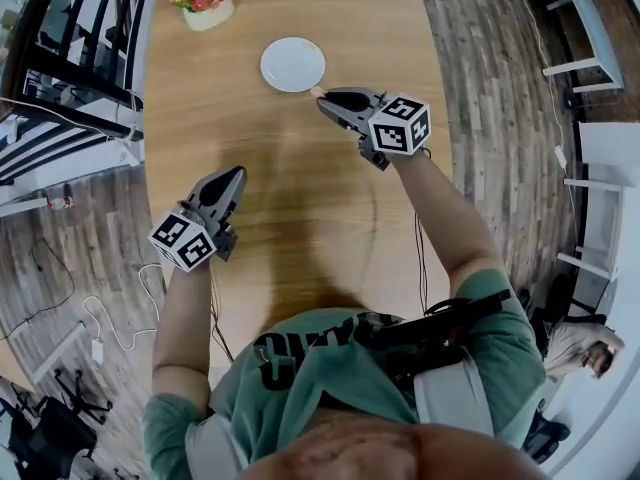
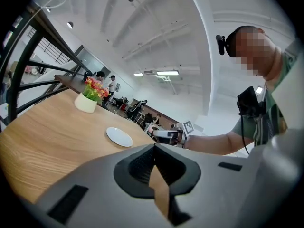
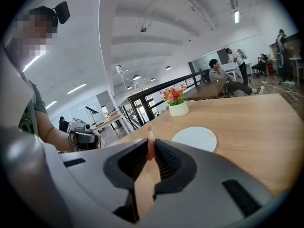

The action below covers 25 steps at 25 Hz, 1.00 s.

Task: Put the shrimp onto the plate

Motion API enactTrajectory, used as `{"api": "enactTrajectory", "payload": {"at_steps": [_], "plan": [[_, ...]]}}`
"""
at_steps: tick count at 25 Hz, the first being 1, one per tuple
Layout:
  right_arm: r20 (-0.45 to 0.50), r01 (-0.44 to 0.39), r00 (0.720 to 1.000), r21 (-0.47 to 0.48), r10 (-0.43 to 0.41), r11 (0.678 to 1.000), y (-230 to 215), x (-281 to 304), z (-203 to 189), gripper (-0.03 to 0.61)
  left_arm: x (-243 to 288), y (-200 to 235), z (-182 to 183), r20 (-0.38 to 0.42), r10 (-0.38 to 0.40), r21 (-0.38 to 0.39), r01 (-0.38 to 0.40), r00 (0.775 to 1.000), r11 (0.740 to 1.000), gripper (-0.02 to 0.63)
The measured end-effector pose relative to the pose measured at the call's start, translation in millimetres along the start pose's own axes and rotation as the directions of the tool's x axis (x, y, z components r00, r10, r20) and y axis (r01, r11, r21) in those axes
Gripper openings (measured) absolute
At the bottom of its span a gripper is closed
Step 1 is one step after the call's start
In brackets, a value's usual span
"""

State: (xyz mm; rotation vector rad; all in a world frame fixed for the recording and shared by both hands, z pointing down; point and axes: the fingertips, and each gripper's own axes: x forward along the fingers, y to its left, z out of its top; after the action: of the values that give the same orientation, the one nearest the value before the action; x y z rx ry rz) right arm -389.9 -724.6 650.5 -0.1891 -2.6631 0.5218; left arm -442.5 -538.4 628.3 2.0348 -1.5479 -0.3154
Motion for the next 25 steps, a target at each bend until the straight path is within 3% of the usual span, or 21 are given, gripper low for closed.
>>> {"api": "enactTrajectory", "payload": {"at_steps": [7,25], "plan": [[-0.059,0.011,0.998,-0.029,-0.013,1.0,-38,30,-11,0.049,40,18,-9,-0.012,-0.047,0.004,0.047,0.999,0.999,-0.006],[-0.168,0.048,0.982,-0.193,-0.082,0.98,-108,97,-8,0.049,71,47,-4,0.002,-0.032,0.055,0.032,0.999,0.998,-0.005]]}}
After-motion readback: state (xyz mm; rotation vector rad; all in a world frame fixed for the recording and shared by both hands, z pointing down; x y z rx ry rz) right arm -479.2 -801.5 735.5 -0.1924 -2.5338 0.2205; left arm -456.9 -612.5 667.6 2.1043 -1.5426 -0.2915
